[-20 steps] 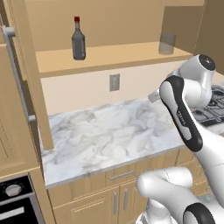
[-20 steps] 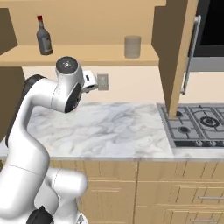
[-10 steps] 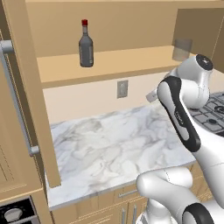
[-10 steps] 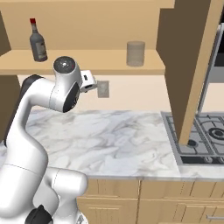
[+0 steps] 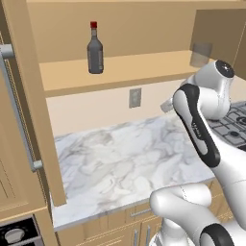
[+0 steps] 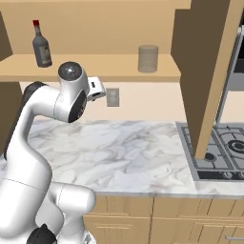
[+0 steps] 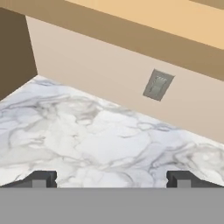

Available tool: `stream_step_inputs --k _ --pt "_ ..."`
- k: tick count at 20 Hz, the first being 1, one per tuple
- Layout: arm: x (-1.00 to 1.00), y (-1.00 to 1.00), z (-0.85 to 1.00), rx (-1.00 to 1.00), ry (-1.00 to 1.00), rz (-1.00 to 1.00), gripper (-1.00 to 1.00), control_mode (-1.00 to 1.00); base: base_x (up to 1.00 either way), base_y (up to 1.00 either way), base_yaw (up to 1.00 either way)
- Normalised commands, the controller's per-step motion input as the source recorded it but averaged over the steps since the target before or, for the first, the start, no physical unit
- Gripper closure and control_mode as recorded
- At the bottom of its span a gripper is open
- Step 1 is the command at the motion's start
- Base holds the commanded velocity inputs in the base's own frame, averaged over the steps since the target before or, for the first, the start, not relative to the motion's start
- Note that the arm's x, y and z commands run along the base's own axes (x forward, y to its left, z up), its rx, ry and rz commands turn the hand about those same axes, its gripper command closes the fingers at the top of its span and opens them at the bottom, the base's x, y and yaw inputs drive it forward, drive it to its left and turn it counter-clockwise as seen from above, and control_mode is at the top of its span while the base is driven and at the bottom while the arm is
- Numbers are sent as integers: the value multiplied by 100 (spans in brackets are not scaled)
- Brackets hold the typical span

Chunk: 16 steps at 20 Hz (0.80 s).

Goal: There is a bowl on the dining counter. Grab a lemon wedge from the fridge and place it in the bowl. Then get the liquor bottle and glass cup from the cabinet and place them next to the bowl.

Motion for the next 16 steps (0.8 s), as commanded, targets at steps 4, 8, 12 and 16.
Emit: stream_step_inputs --k 4,8,12,16 --pt "0 -17 37 -3 -10 1 -100 -100 0 0 0" --pt "0 -46 46 -12 -15 0 -100 -100 0 0 0" --pt "0 -49 49 -23 -16 0 -100 -100 0 0 0" --pt "0 -52 59 -19 -7 -2 -100 -100 0 0 0"
